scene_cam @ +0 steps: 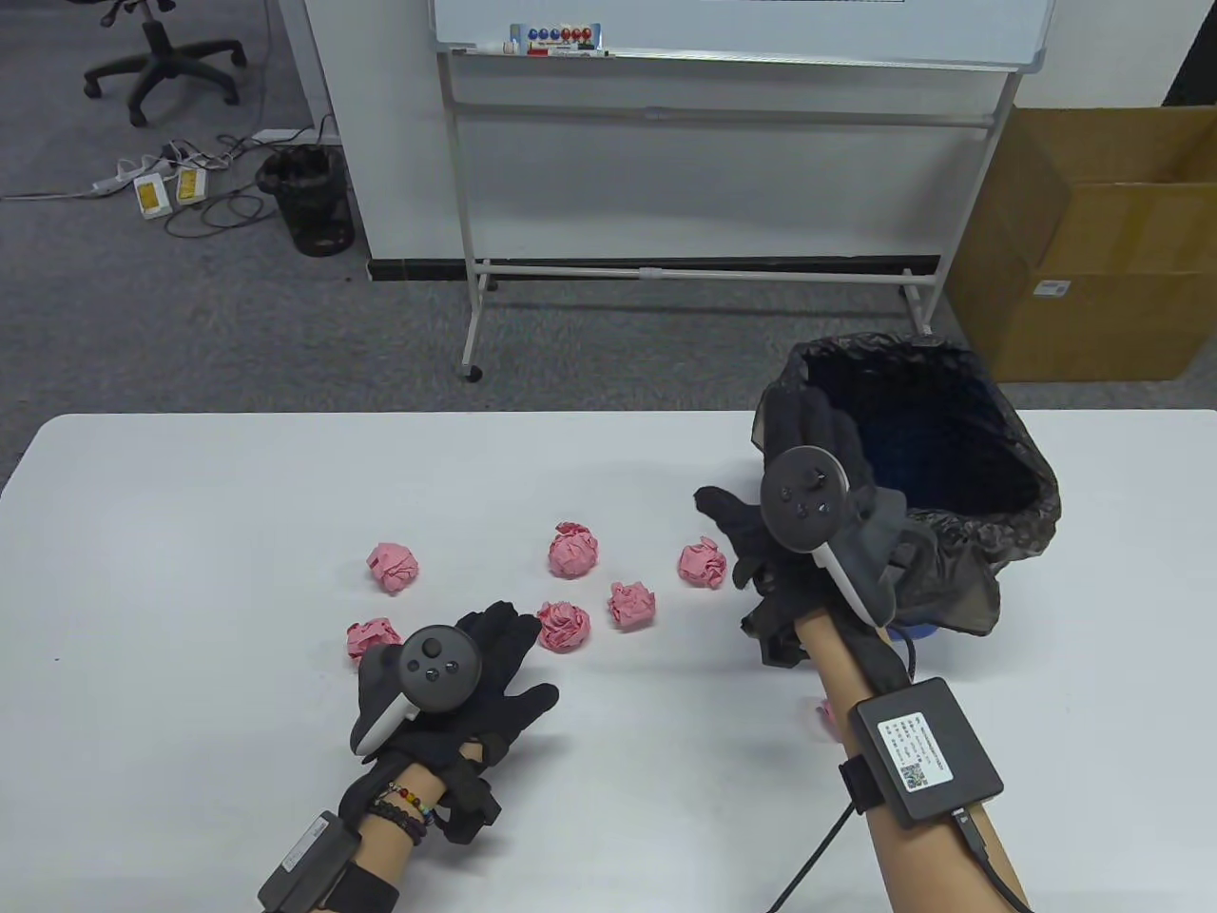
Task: Toss crumpled papers into recycling bin
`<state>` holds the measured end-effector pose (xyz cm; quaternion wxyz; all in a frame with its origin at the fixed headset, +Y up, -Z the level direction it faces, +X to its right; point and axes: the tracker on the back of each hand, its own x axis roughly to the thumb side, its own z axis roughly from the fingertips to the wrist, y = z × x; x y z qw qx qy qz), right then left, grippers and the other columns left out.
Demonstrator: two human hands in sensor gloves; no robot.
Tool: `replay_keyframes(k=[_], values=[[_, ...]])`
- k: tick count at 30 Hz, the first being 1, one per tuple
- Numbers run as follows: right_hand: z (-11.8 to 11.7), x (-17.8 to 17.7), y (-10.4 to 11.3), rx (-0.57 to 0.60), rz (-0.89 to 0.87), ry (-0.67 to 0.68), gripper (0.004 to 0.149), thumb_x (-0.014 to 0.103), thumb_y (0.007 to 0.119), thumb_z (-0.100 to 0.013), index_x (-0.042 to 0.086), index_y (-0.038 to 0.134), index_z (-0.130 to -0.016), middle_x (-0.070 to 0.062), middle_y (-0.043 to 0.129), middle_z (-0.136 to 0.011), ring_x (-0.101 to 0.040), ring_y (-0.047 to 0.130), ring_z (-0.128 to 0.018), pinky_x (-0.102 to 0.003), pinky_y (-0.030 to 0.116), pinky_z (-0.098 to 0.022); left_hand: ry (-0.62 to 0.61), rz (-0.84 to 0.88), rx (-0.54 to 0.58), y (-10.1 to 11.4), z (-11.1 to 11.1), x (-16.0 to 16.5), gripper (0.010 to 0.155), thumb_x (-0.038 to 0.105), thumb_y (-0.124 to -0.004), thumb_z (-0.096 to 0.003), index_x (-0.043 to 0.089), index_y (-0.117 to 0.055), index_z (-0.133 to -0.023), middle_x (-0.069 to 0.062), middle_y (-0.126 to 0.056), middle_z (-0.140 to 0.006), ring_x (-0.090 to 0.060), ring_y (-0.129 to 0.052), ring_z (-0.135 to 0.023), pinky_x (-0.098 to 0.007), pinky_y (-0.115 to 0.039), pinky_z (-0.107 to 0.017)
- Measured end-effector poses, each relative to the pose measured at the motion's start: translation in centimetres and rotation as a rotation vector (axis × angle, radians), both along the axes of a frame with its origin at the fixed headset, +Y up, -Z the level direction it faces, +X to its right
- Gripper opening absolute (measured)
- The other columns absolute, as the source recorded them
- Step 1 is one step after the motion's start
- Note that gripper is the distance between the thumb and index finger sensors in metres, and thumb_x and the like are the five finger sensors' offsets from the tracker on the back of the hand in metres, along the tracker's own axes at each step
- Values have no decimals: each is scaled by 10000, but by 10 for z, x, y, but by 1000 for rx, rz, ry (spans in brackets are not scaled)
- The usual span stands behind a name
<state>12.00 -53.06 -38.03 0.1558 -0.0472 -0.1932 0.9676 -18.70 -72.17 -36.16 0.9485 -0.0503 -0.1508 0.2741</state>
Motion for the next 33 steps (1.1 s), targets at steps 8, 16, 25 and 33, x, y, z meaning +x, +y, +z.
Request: replay_keyframes(k=[8,16,25,33], values=[[21,-34,-43,-89,35,132,1008,668,840,-277,306,382,-1099,-20,465,-1191,-344,547,-1121,-533,575,-759,-17,-23,12,0,0,4,792,530,-788,-465,178,-499,-1113,-157,-356,-1226,-501,-333,-1091,-683,-397,-732],[35,-55,-92,-175,53,205,1007,670,833,-282,309,371,-1101,-19,460,-1192,-351,540,-1122,-538,568,-760,-23,-44,18,-2,1,7,790,530,-788,-465,182,-500,-1113,-154,-357,-1226,-493,-332,-1094,-681,-397,-733],[44,-63,-147,-274,90,224,1012,676,820,-285,327,330,-1099,-21,436,-1196,-353,529,-1125,-539,565,-761,-32,-72,20,-5,1,10,786,529,-787,-464,185,-504,-1112,-153,-359,-1226,-493,-333,-1095,-678,-397,-735],[50,-65,-172,-330,109,236,1008,679,817,-285,328,339,-1099,-26,425,-1198,-355,521,-1126,-542,560,-762,-23,-108,5,-12,-3,13,784,529,-788,-463,192,-505,-1111,-150,-353,-1227,-492,-329,-1096,-678,-397,-737]])
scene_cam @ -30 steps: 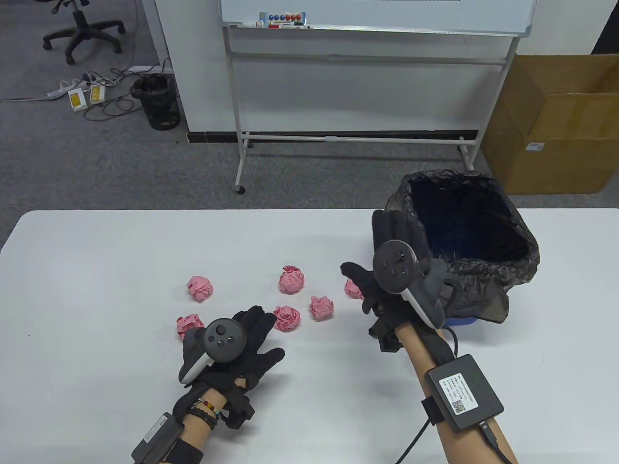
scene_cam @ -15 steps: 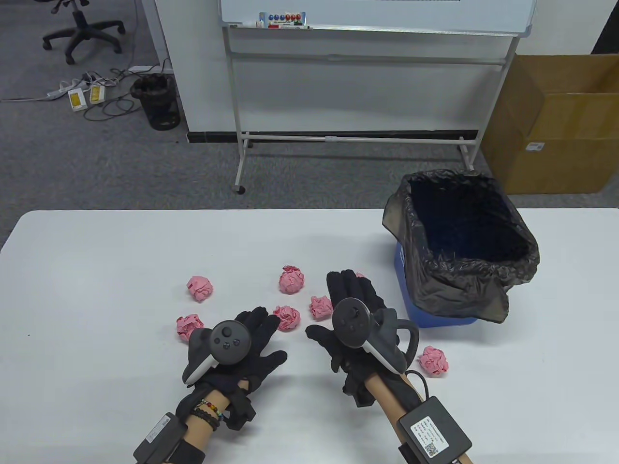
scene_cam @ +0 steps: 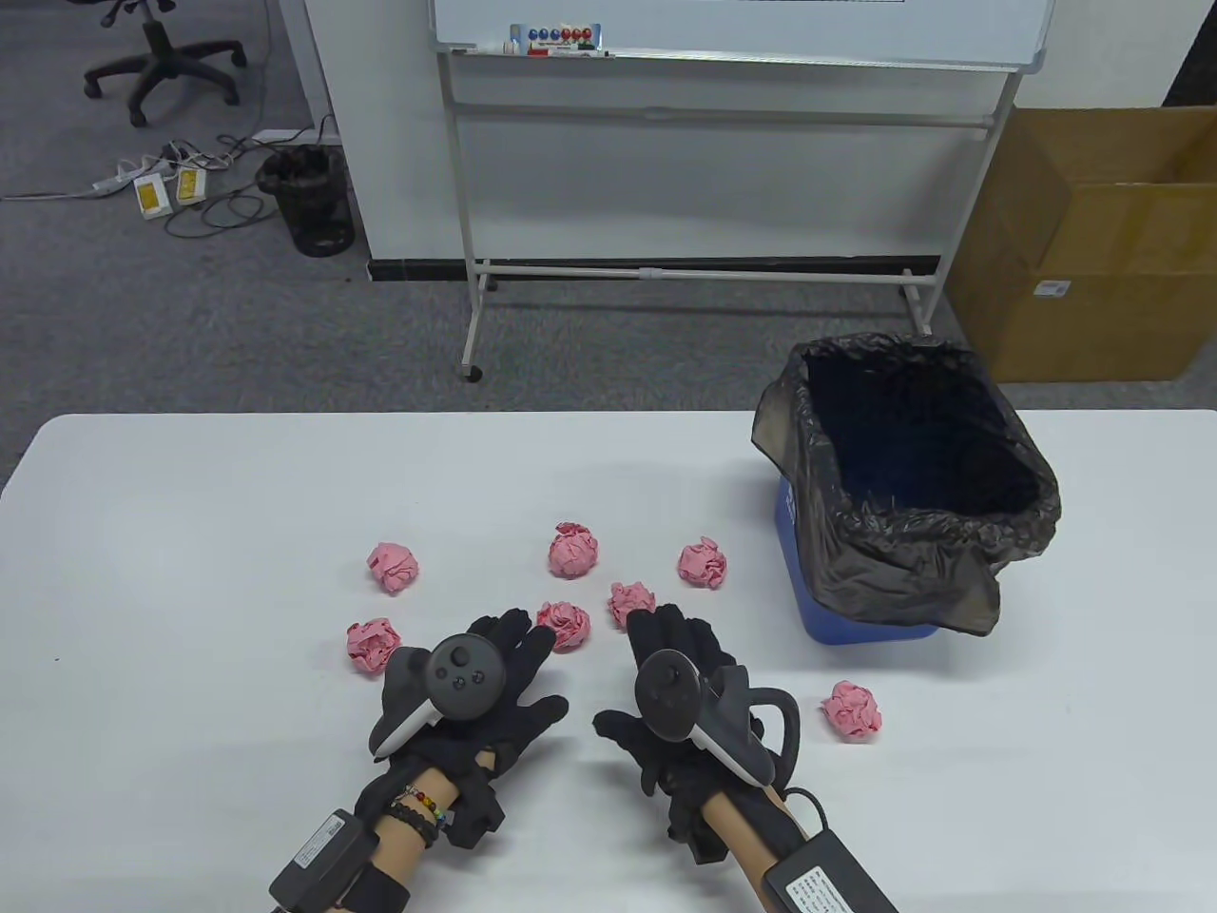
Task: Toss crumpled papers into recycling bin
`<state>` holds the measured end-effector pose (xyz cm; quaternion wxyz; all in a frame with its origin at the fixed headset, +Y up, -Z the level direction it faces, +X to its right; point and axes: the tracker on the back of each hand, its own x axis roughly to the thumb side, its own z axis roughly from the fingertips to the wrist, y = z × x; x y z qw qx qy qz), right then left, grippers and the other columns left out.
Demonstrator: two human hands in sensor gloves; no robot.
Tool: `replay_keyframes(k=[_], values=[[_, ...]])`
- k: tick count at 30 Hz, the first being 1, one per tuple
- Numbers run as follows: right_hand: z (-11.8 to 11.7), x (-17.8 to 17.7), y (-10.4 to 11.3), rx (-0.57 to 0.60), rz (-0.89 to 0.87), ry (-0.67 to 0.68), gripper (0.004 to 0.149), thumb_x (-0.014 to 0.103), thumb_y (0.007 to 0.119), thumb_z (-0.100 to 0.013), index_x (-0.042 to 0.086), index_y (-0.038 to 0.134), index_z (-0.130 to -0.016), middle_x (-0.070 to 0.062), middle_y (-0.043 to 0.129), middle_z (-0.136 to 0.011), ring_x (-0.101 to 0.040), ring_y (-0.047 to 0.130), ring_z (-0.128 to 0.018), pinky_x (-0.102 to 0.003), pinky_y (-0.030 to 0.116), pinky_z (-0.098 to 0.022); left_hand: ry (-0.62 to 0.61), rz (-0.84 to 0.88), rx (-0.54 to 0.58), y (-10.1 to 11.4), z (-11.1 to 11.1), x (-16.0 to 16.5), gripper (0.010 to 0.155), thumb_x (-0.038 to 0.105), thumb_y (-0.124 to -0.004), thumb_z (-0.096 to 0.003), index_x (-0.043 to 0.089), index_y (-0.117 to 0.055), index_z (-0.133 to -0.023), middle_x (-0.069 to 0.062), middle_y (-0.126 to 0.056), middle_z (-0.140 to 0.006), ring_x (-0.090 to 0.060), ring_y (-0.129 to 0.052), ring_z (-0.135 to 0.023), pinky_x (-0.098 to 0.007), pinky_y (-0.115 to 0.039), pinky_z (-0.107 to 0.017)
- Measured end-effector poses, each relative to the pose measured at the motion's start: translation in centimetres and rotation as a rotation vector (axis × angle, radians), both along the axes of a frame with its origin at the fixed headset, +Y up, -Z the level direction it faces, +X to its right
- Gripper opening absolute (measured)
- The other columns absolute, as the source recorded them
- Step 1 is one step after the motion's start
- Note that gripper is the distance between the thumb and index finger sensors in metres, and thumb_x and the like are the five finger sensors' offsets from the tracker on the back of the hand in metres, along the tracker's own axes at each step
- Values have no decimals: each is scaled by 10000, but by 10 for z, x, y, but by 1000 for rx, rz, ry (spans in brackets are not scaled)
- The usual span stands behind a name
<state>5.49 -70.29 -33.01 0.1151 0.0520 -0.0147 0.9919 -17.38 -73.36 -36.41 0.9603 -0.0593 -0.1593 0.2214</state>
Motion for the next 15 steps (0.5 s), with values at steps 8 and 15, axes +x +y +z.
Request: replay_keyframes(k=[8,15], values=[[2,1,-6,6,10,6,1002,678,817,-286,327,347,-1099,-25,431,-1197,-353,526,-1125,-543,562,-761,91,-54,5,1,-11,-10,784,530,-788,-462,197,-503,-1112,-146,-344,-1230,-489,-322,-1099,-682,-392,-738],[4,2,-6,2,20,19,1002,675,818,-286,328,346,-1098,-23,431,-1198,-355,527,-1124,-545,561,-761,313,-97,42,11,-26,-50,787,526,-792,-461,200,-495,-1114,-152,-331,-1228,-493,-314,-1097,-687,-397,-737]])
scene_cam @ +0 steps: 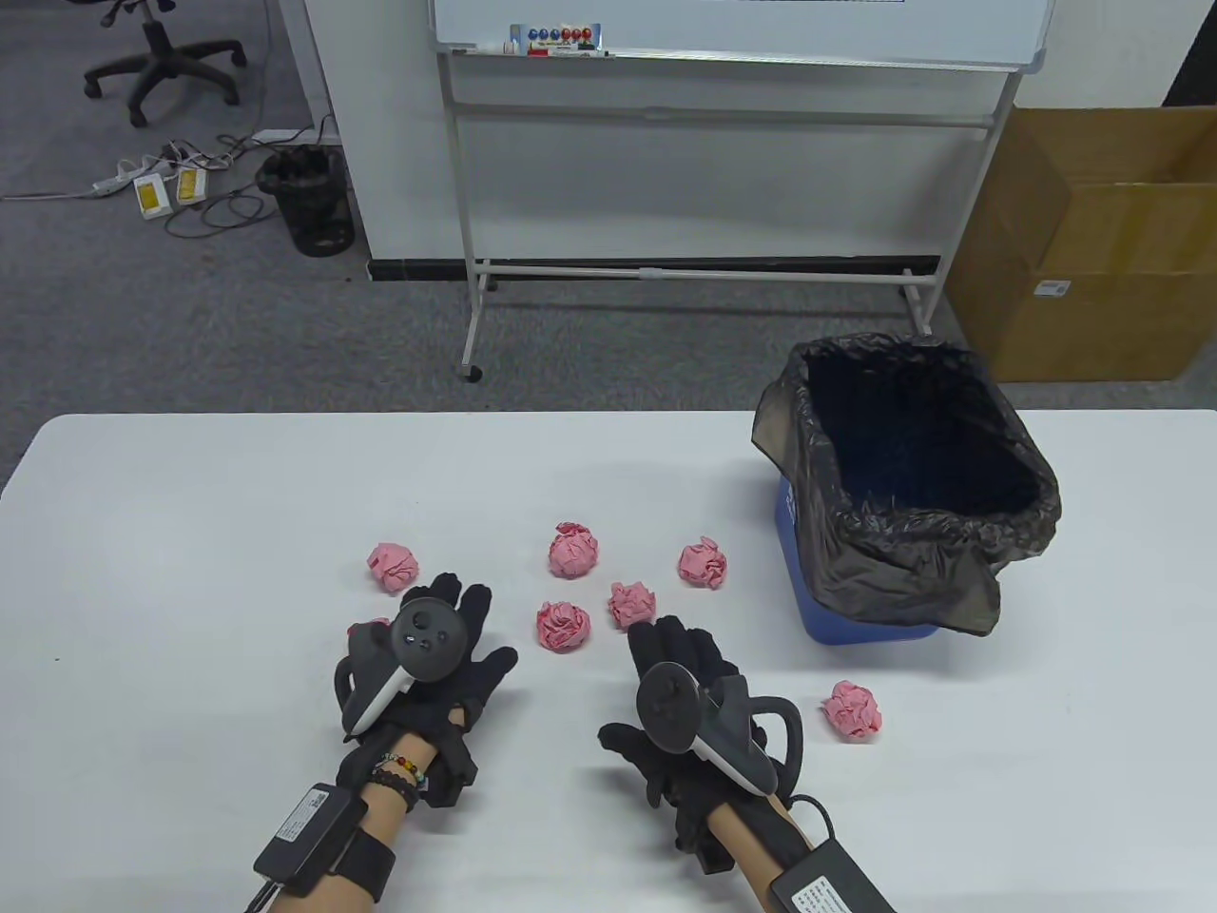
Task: Toss crumpled papers into recycling bin
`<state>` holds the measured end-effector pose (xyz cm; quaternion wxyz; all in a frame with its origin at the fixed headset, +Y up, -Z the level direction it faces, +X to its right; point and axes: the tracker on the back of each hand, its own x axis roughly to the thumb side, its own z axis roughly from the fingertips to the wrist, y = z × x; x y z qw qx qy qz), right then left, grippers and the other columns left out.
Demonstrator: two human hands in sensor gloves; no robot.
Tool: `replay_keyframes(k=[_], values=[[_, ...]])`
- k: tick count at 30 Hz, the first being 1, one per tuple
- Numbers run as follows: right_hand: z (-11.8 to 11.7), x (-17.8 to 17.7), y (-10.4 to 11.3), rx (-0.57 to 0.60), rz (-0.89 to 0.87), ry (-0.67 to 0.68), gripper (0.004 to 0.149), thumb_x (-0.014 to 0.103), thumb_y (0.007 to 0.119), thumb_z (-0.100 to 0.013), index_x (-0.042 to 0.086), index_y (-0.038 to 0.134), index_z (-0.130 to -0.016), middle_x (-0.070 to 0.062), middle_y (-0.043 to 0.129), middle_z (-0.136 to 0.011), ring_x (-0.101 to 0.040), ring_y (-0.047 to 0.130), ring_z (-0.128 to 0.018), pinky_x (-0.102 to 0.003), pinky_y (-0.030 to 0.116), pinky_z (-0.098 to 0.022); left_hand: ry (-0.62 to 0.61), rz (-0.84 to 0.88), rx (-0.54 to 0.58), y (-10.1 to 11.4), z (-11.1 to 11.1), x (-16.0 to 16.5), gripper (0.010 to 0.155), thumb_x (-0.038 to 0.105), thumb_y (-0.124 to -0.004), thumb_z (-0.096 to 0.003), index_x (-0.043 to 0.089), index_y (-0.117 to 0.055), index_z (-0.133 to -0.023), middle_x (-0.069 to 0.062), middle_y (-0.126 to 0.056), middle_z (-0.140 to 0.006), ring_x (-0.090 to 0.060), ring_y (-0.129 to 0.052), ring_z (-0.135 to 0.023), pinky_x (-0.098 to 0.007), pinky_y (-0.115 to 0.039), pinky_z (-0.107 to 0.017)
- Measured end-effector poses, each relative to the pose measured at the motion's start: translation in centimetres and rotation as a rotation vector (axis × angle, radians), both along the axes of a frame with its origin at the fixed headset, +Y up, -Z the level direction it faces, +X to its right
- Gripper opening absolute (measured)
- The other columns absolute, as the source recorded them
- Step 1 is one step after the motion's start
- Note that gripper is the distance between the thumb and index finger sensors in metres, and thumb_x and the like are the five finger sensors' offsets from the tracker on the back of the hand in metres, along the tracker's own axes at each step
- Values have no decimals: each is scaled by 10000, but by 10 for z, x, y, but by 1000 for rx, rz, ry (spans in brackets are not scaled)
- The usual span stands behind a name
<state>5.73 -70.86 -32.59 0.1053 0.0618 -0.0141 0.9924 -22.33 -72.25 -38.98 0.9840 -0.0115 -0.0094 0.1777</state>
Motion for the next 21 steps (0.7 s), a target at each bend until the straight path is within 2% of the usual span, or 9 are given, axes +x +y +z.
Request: replay_keyframes(k=[5,9,14,18,21], values=[[2,2,1,-6,-1,4,1003,675,817,-286,327,343,-1098,-21,438,-1196,-354,532,-1123,-545,561,-761,124,-73,-36,-7,-10,-30,793,522,-799,-460,202,-488,-1116,-158,-327,-1227,-515,-325,-1089,-694,-408,-732],[2,3,2,-11,-3,3,1002,673,819,-286,326,346,-1098,-22,444,-1196,-357,532,-1123,-547,561,-760,177,-109,-82,-18,-14,-45,790,505,-813,-460,218,-482,-1117,-169,-325,-1224,-543,-361,-1077,-696,-443,-727],[3,2,2,-24,10,5,1002,672,818,-287,326,344,-1099,-23,446,-1196,-358,532,-1124,-546,561,-761,208,-182,-137,-28,-15,-51,765,469,-839,-461,243,-503,-1110,-169,-383,-1217,-554,-505,-1057,-667,-568,-715],[3,2,2,-22,11,4,1000,673,817,-288,325,345,-1099,-21,448,-1195,-359,533,-1123,-546,562,-761,249,-240,-122,-28,-17,-50,705,386,-883,-454,231,-593,-1077,-166,-528,-1181,-466,-716,-1002,-568,-733,-675],[2,2,2,-21,8,1,1000,673,817,-288,326,346,-1098,-20,449,-1195,-359,534,-1123,-545,563,-761,269,-270,-114,-28,-18,-51,662,341,-894,-452,230,-640,-1053,-158,-635,-1139,-415,-804,-957,-502,-800,-649]])
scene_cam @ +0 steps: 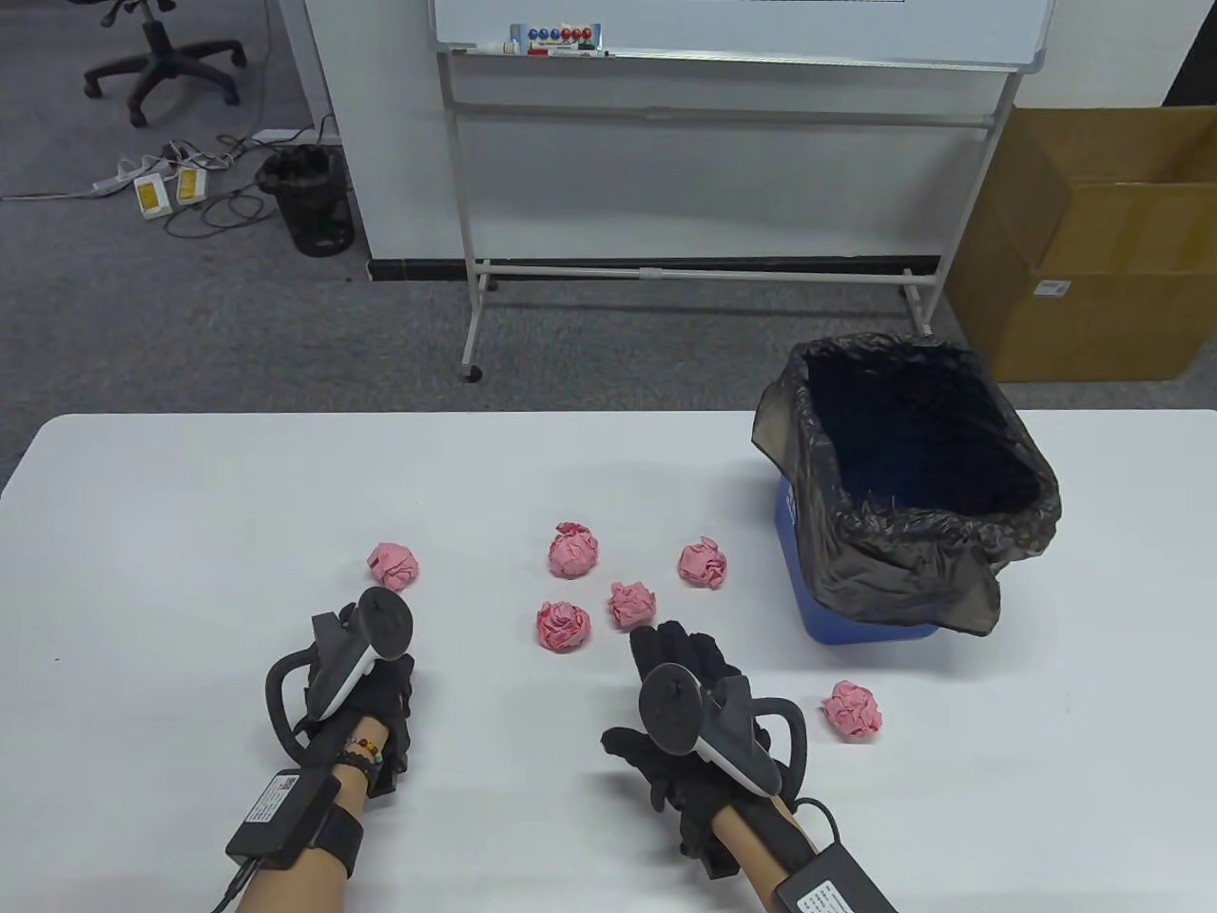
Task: Toss crumpled papers into recycling bin
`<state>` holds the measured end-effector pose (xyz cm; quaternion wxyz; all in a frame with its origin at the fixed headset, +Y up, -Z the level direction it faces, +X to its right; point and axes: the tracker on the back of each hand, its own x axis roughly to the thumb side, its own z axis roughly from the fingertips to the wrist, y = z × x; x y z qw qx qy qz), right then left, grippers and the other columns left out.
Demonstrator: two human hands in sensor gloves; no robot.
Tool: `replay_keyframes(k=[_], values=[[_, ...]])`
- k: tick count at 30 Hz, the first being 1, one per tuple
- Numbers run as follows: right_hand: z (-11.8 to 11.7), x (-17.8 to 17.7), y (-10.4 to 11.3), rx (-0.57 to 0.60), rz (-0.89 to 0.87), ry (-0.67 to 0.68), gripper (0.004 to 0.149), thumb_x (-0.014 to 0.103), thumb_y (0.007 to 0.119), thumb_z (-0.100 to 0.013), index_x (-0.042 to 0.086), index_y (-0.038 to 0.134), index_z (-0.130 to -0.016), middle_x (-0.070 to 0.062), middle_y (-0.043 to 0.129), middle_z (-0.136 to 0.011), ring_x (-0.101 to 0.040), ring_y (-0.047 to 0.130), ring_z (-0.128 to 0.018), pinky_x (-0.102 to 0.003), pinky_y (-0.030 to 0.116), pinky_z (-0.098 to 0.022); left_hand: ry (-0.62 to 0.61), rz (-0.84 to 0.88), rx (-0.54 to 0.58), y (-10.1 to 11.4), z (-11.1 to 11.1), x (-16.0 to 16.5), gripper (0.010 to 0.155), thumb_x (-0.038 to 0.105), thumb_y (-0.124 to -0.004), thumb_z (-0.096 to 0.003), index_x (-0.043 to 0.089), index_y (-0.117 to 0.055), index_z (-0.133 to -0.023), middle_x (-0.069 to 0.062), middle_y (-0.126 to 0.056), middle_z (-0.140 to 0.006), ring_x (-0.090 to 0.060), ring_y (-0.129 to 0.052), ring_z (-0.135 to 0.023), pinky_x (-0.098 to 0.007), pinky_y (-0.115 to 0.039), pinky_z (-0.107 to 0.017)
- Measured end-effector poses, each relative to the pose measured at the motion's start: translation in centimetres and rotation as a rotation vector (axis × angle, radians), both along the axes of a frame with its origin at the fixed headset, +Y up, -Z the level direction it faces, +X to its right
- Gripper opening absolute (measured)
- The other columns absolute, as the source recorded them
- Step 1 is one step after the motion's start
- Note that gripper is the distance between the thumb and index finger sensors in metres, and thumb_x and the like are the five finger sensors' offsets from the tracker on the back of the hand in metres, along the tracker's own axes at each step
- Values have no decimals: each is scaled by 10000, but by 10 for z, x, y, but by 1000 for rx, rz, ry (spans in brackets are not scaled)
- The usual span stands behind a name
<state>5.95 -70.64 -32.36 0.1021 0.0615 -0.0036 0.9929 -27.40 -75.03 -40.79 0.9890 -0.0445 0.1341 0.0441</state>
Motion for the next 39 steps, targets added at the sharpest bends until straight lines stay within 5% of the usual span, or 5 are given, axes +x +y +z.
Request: replay_keyframes(k=[12,24,39], values=[[1,1,5,30,1,-8,990,671,815,-289,320,362,-1097,-23,484,-1187,-357,568,-1112,-538,581,-753,-87,82,126,30,11,23,606,332,-899,-446,232,-708,-1012,-122,-752,-1076,-382,-884,-909,-442,-869,-618],[2,9,19,78,-211,2,956,672,796,-292,265,452,-1086,-53,636,-1123,-318,755,-1026,-453,712,-693,-457,273,254,58,44,94,656,357,-933,-422,236,-691,-1020,-104,-758,-1076,-354,-899,-915,-432,-879,-625],[-12,19,5,-107,-449,-11,994,700,793,-277,134,545,-1056,-146,800,-1002,-334,964,-848,-393,860,-554,-841,487,343,54,71,138,682,328,-965,-402,233,-686,-1017,-102,-752,-1081,-347,-882,-934,-441,-860,-642]])
